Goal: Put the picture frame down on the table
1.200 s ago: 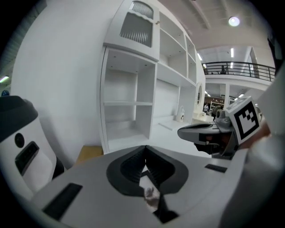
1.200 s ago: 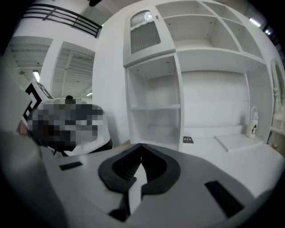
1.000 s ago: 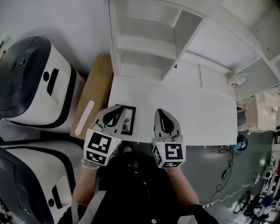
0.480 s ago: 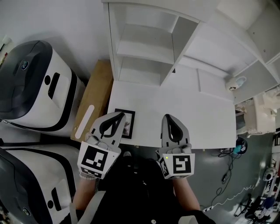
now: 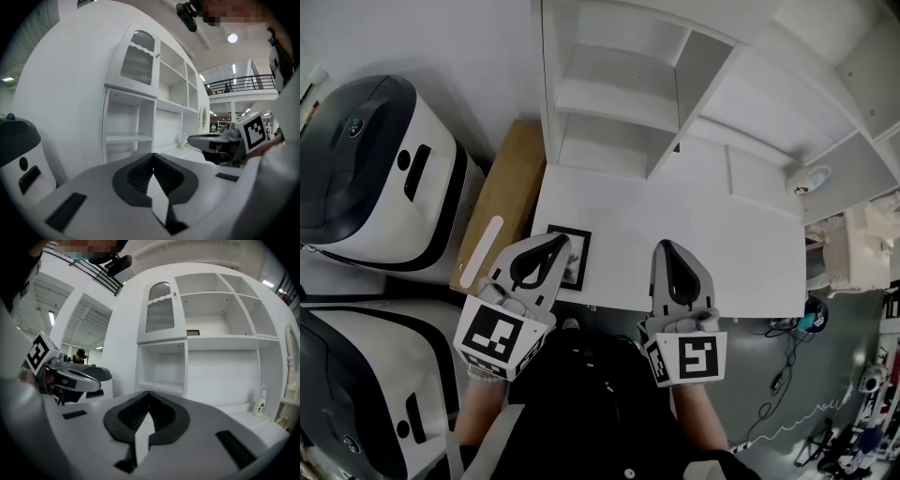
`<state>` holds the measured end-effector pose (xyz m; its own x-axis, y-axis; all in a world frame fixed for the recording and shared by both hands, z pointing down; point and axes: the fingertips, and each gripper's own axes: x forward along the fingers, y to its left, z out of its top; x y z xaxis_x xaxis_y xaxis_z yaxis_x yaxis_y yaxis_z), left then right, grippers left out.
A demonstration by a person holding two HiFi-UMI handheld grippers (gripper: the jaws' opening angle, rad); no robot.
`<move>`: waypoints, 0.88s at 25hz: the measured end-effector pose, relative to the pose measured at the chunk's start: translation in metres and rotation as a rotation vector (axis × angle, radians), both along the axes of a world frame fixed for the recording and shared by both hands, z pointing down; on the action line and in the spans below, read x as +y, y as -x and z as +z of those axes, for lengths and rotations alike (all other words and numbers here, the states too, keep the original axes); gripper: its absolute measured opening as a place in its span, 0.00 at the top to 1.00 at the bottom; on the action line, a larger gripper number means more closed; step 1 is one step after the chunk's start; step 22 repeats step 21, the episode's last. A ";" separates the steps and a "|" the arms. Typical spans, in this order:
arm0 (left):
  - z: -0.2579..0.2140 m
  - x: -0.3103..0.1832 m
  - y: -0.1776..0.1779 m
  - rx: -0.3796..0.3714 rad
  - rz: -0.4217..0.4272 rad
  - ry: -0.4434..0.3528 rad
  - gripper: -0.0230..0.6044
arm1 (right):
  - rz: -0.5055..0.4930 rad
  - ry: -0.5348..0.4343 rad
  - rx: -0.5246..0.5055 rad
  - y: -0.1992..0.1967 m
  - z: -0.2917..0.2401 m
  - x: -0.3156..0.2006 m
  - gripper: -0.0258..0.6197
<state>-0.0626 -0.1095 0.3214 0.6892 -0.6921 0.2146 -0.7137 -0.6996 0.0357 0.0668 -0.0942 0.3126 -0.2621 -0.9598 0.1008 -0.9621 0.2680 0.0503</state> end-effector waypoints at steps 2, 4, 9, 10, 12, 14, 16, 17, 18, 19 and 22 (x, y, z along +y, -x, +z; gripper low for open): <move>0.000 0.001 0.000 -0.004 -0.001 0.000 0.96 | -0.007 0.005 0.003 0.002 0.001 0.000 0.96; 0.000 0.002 0.000 -0.004 0.004 0.002 0.96 | -0.012 0.009 0.004 0.003 0.002 0.000 0.96; 0.003 0.004 -0.002 0.004 0.016 -0.001 0.96 | -0.020 0.018 0.008 0.005 0.004 0.000 0.96; 0.003 0.004 -0.002 0.005 0.016 -0.001 0.96 | -0.022 0.018 0.011 0.005 0.004 0.000 0.96; 0.003 0.003 -0.002 0.003 0.012 0.000 0.96 | -0.024 0.019 0.017 0.006 0.004 0.000 0.96; 0.002 0.002 -0.001 0.000 0.007 0.004 0.96 | -0.026 0.021 0.019 0.007 0.004 -0.001 0.96; 0.002 0.002 -0.001 -0.004 0.006 0.009 0.96 | -0.028 0.023 0.024 0.008 0.005 -0.001 0.96; 0.003 0.002 0.000 -0.007 0.008 0.011 0.96 | -0.029 0.024 0.028 0.008 0.005 -0.001 0.96; 0.004 0.002 -0.001 -0.010 0.009 0.011 0.96 | -0.030 0.026 0.031 0.009 0.006 -0.001 0.96; 0.004 0.002 -0.001 -0.013 0.011 0.010 0.96 | -0.032 0.028 0.034 0.009 0.007 -0.001 0.96; 0.006 0.002 -0.002 -0.016 0.013 0.008 0.96 | -0.034 0.034 0.039 0.010 0.008 -0.001 0.96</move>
